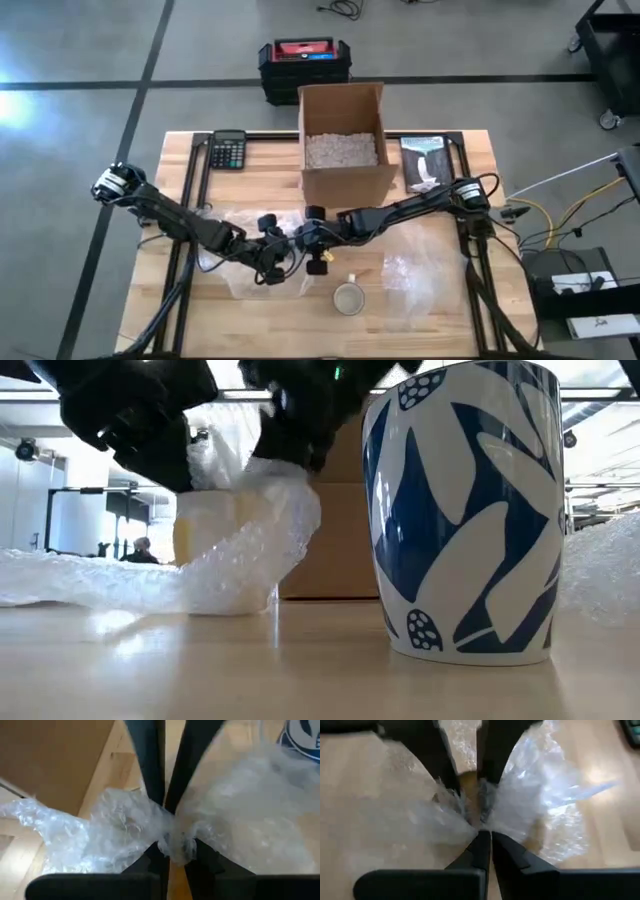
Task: Wrap mug
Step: Wrap the yellow mug in bubble wrap
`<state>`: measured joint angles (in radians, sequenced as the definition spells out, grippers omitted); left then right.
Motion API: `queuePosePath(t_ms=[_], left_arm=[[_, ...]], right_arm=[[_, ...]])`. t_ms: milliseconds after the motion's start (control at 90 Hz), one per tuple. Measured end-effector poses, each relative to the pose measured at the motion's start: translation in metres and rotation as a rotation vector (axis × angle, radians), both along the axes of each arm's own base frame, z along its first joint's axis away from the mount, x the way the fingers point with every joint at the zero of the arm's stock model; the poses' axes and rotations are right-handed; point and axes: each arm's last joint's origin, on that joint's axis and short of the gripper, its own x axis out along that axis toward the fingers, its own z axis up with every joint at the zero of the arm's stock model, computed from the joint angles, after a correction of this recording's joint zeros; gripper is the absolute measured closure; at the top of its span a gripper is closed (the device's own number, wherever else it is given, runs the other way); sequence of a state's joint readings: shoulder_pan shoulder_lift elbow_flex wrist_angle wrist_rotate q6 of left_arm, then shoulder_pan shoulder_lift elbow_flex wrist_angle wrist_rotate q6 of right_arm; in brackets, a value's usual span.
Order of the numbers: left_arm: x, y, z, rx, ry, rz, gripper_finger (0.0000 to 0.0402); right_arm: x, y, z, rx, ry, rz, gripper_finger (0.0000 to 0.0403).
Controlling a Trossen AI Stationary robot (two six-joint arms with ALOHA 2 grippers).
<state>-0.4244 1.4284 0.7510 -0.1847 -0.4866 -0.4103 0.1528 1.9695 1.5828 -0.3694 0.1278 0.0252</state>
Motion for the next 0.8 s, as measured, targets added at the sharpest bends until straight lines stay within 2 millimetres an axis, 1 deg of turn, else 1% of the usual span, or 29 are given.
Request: queuePosePath(t_ms=[67, 111, 156, 211, 311, 444, 489, 556, 722, 800], left_arm=[[0.000, 0.000, 0.002, -0.004, -0.006, -0.001, 0.0366], [0.001, -0.001, 0.003, -0.007, -0.010, -0.003, 0.0366], [0.000, 0.000, 0.004, -0.009, -0.015, -0.003, 0.0366], [0.000, 0.000, 0.006, -0.012, -0.023, -0.003, 0.0366], [-0.001, 0.000, 0.007, -0.015, -0.027, -0.004, 0.0366], [-0.004, 0.002, 0.012, -0.023, -0.042, -0.006, 0.0366], [-0.006, 0.002, 0.016, -0.034, -0.053, -0.010, 0.0366], [-0.010, 0.003, 0.024, -0.053, -0.078, -0.019, 0.0366], [-0.021, 0.006, 0.052, -0.133, -0.201, -0.021, 0.0366], [-0.024, 0.007, 0.056, -0.141, -0.218, -0.024, 0.0366]], right_arm=[[-0.001, -0.002, 0.019, 0.003, -0.021, -0.004, 0.0400], [-0.001, -0.003, 0.026, 0.003, -0.037, -0.008, 0.0400], [0.000, -0.003, 0.029, 0.005, -0.053, -0.009, 0.0400], [0.002, -0.003, 0.029, 0.006, -0.067, -0.012, 0.0400], [0.009, -0.004, 0.015, 0.018, -0.066, -0.029, 0.0400], [0.016, -0.004, -0.025, 0.029, 0.038, -0.046, 0.0401], [0.018, -0.004, -0.034, 0.028, 0.055, -0.048, 0.0401], [0.019, -0.004, -0.038, 0.035, 0.058, -0.047, 0.0401], [0.020, -0.003, -0.044, 0.049, 0.075, -0.037, 0.0401], [0.022, -0.003, -0.042, 0.046, 0.069, -0.032, 0.0401]])
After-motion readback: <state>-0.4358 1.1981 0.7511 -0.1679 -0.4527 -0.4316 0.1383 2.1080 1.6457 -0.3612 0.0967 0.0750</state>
